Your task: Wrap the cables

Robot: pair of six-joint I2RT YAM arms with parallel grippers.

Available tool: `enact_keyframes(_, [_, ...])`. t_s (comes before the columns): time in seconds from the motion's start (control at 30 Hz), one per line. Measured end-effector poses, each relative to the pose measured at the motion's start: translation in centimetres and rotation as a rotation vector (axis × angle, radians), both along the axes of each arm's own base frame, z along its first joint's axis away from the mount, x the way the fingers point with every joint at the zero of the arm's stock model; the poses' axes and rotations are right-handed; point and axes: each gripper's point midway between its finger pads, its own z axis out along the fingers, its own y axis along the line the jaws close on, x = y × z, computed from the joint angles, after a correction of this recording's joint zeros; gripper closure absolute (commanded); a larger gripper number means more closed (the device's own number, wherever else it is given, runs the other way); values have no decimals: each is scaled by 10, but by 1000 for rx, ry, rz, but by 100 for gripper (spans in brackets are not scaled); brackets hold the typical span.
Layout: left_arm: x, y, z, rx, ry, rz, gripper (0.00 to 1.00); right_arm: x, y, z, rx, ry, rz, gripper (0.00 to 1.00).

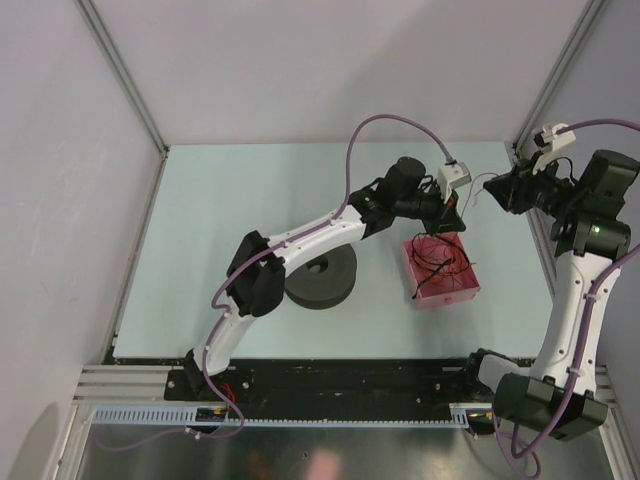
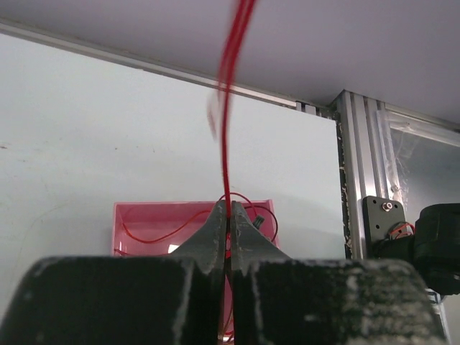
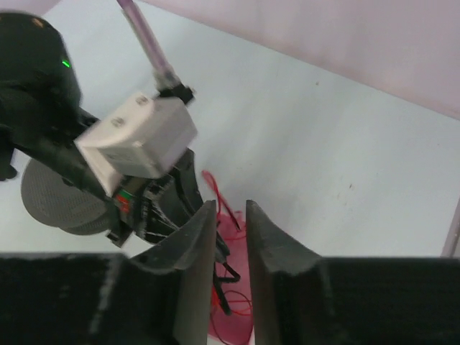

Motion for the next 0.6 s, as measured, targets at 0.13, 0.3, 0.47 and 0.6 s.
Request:
enact_keyframes(0.13, [0,-1,6,-12,1,3,100,6,-9,-32,3,107,6,37])
enact_keyframes(0.3, [0,-1,7,-14,9,5,100,-2,-18,-99,1,313,42,45])
enact_keyframes(0.47, [0,-1,7,-15,9,3,100,-25,-28,-159,-5,467,88,58])
enact_keyframes(0.6, [-1,-1,7,-15,10,0,100,-40,-36,-189,20,534,128,59])
